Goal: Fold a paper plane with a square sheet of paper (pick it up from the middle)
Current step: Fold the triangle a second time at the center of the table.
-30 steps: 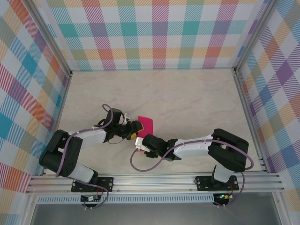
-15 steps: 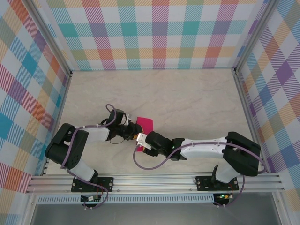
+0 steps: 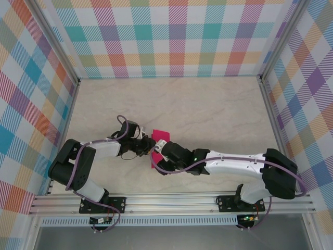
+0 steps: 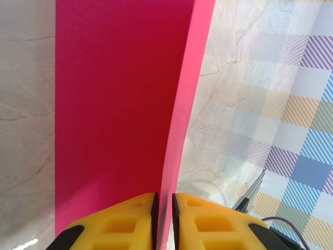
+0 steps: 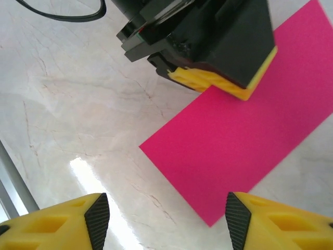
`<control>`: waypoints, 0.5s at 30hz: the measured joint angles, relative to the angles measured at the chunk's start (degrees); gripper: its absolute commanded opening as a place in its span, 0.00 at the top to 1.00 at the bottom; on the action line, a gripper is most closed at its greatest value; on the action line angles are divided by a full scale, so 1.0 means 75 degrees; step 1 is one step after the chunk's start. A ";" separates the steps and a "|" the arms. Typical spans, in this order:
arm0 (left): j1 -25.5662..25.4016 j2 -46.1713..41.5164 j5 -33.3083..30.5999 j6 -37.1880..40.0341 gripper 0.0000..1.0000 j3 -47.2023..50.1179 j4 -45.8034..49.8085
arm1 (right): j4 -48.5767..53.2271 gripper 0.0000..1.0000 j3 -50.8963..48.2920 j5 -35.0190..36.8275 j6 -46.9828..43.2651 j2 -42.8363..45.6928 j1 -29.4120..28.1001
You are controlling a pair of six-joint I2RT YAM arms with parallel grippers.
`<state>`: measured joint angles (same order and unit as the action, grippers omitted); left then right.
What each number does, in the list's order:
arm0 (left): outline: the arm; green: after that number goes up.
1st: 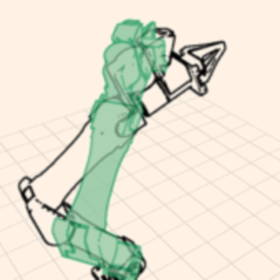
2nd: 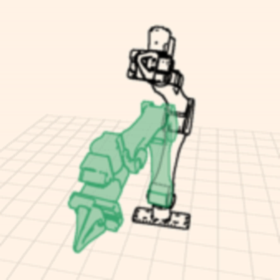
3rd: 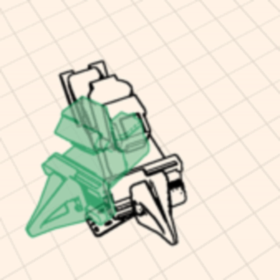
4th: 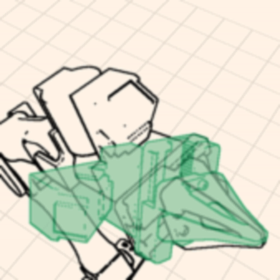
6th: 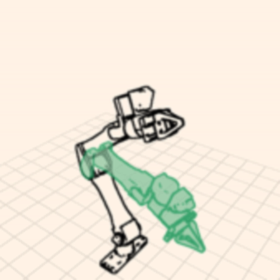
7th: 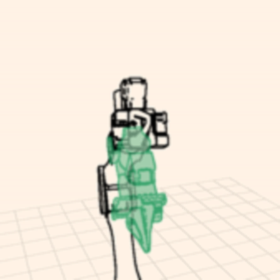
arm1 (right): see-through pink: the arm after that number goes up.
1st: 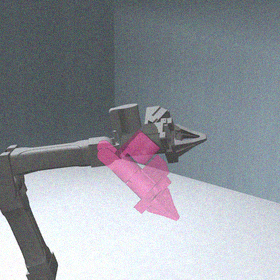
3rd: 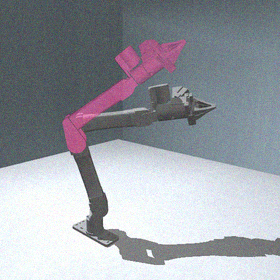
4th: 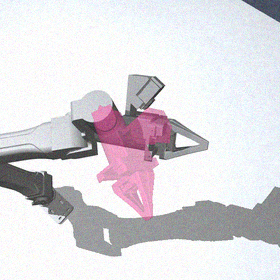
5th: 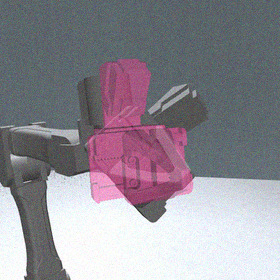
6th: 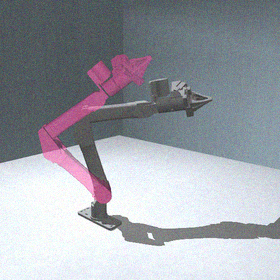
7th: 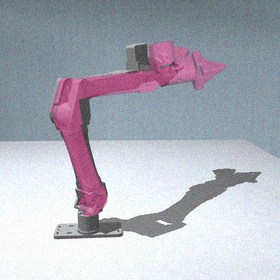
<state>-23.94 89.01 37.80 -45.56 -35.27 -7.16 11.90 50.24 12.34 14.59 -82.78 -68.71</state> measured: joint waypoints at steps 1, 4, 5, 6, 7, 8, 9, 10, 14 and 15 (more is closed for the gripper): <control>0.0000 0.0000 0.0003 -0.0003 0.85 -0.0020 0.0009 | 0.0023 0.35 0.0032 -0.0044 0.0178 -0.0111 -0.0029; 0.0000 0.0000 -0.0006 0.0000 0.87 -0.0041 0.0017 | 0.0271 0.32 0.0303 0.0035 0.0560 -0.0644 -0.0169; 0.0000 0.0000 -0.0017 -0.0003 0.88 -0.0041 0.0032 | 0.0364 0.33 0.0425 0.0105 0.0632 -0.0828 -0.0233; 0.0000 0.0000 -0.0023 0.0000 0.89 -0.0041 0.0050 | 0.0478 0.33 0.0597 0.0230 0.0691 -0.1049 -0.0323; 0.0000 0.0000 -0.0023 0.0000 0.89 -0.0041 0.0070 | 0.0545 0.33 0.0769 0.0338 0.0726 -0.1265 -0.0423; 0.0000 0.0000 -0.0026 -0.0003 0.89 -0.0041 0.0105 | 0.0606 0.32 0.0918 0.0463 0.0749 -0.1434 -0.0519; 0.0000 0.0000 -0.0026 -0.0003 0.90 -0.0041 0.0134 | 0.0662 0.32 0.1067 0.0600 0.0766 -0.1603 -0.0618; 0.0000 0.0000 -0.0029 -0.0003 0.91 -0.0041 0.0152 | 0.0720 0.32 0.1195 0.0743 0.0772 -0.1743 -0.0697; 0.0000 0.0000 -0.0047 -0.0003 0.91 -0.0044 0.0160 | 0.0918 0.34 0.1562 0.1320 0.0801 -0.2116 -0.0903; 0.0000 0.0000 -0.0047 -0.0003 0.91 -0.0044 0.0163 | 0.0912 0.35 0.1582 0.1440 0.0804 -0.2168 -0.0921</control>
<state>-23.94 89.01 37.45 -45.58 -35.59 -5.93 18.74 62.11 23.14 20.62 -99.04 -75.61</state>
